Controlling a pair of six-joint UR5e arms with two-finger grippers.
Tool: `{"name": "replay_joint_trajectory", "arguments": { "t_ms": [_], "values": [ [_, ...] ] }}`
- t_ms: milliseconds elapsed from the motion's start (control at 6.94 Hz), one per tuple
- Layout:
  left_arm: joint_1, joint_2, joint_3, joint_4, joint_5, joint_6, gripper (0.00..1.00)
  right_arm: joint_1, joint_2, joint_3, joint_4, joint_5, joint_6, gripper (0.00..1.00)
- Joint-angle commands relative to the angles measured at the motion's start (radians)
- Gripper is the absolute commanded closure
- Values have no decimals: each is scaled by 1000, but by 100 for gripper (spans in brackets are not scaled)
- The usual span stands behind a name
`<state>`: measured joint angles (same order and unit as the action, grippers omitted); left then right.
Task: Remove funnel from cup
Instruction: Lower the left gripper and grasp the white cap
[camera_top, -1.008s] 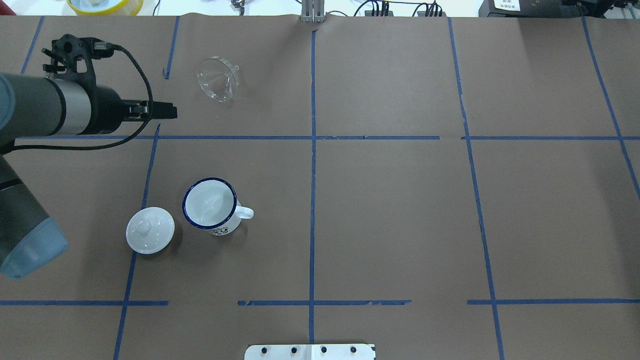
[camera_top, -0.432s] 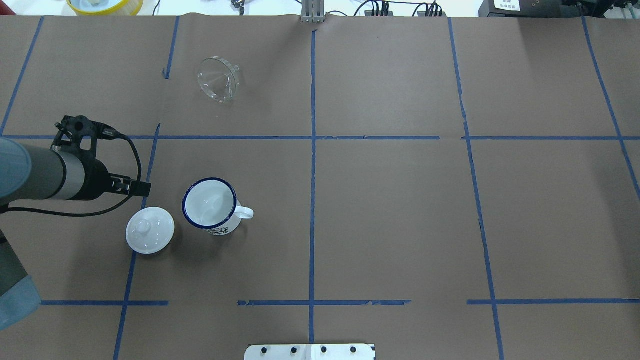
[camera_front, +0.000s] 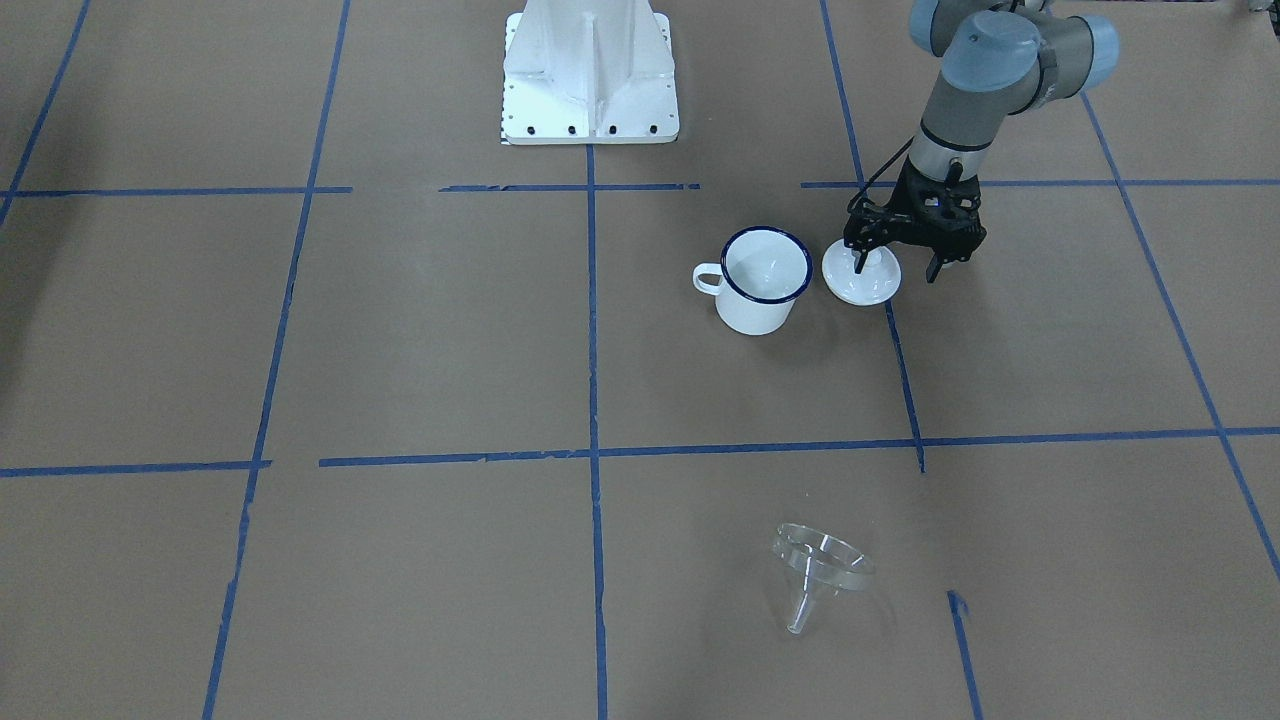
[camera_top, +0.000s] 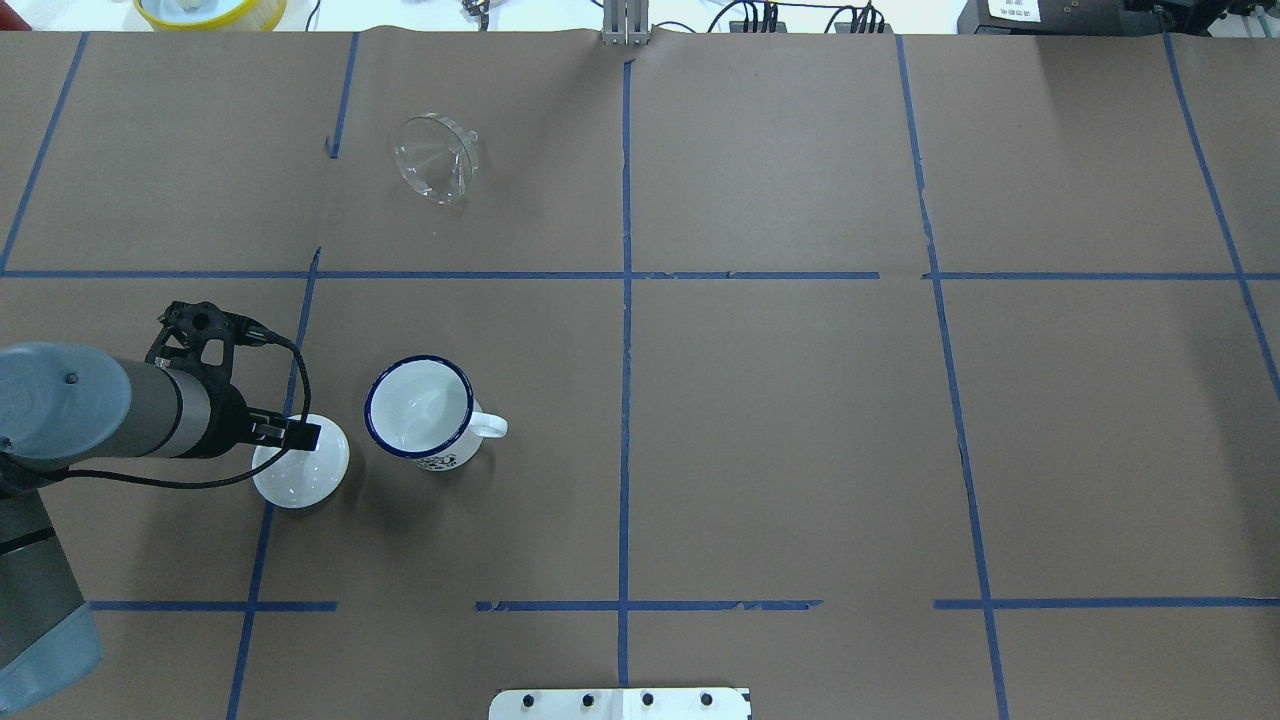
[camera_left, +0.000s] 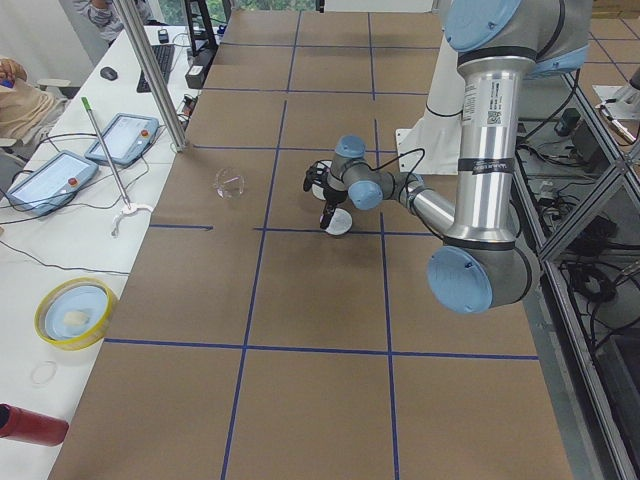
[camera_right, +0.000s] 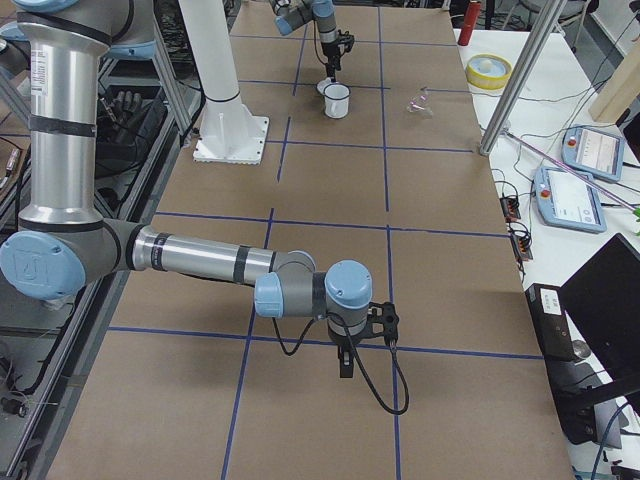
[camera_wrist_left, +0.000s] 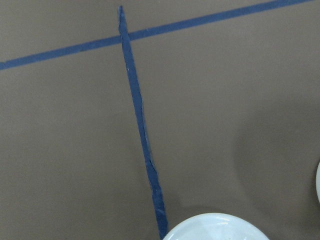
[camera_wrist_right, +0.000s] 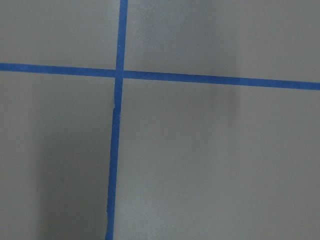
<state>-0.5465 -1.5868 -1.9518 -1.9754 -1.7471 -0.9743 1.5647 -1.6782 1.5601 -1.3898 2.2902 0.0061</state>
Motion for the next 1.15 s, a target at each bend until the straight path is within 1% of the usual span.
{"name": "replay_joint_trajectory", "arguments": {
  "t_ms": [0,144,432,576,1008],
  "values": [
    [14,-1,-5,0,-2,-6,1,0,0,0,0,0,0,0],
    [14,-1,-15,0,-9,-3,7,0,0,0,0,0,0,0],
    [17,-1,-16,0,-15,-6,24,0,0,0,0,0,0,0],
    [17,-1,-16,0,-17,-6,34,0,0,0,0,0,0,0],
    [20,-1,-16,0,-31,-6,39,0,0,0,0,0,0,0]
  ]
}}
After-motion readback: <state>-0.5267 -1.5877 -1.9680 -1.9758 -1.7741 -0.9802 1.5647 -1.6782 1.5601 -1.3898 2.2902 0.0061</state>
